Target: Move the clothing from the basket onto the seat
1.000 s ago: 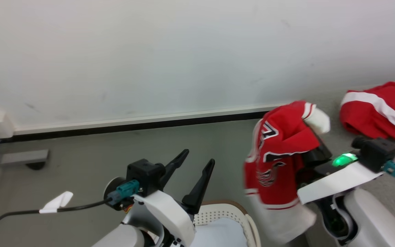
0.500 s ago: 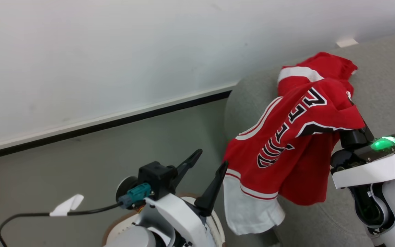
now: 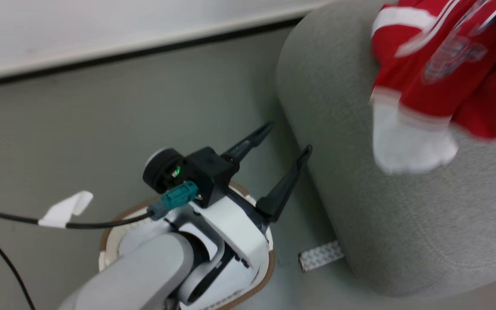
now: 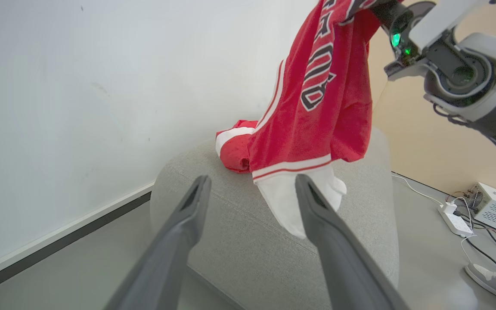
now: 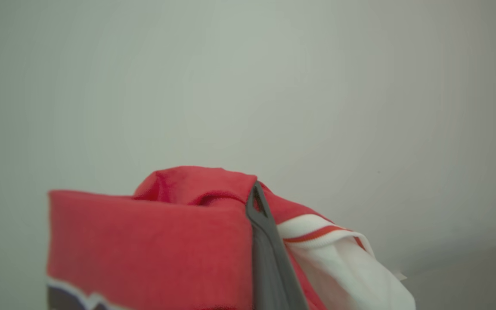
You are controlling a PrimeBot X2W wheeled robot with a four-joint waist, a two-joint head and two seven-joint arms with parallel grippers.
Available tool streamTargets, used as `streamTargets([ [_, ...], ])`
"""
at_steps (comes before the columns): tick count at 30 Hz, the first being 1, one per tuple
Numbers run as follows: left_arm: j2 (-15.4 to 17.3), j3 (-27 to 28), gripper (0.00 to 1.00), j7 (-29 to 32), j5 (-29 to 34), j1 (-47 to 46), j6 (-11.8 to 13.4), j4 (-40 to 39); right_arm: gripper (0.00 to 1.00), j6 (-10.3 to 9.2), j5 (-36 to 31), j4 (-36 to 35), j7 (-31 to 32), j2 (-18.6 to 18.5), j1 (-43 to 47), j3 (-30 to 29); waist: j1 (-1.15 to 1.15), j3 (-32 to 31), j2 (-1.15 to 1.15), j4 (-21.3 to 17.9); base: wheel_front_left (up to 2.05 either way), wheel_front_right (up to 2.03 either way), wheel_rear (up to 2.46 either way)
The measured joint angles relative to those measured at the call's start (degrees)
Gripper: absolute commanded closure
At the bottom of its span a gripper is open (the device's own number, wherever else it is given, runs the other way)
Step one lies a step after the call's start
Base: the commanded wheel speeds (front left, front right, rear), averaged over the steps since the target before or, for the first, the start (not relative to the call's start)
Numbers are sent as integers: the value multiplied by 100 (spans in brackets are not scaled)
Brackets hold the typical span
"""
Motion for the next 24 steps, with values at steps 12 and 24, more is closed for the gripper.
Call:
streamTargets([
  [12,37,176,0,-189,149,-380,-76,-113,100,0,-2959,2697,-75,-563,-2464,-2869,1,1292,0,1013,0,0,0],
  [24,111,438,0,-661,-32,-16,96,181,0,0,-4932,3838,-385,-40,-1731,-4756,0,1580,-1,1520,0,0,0],
])
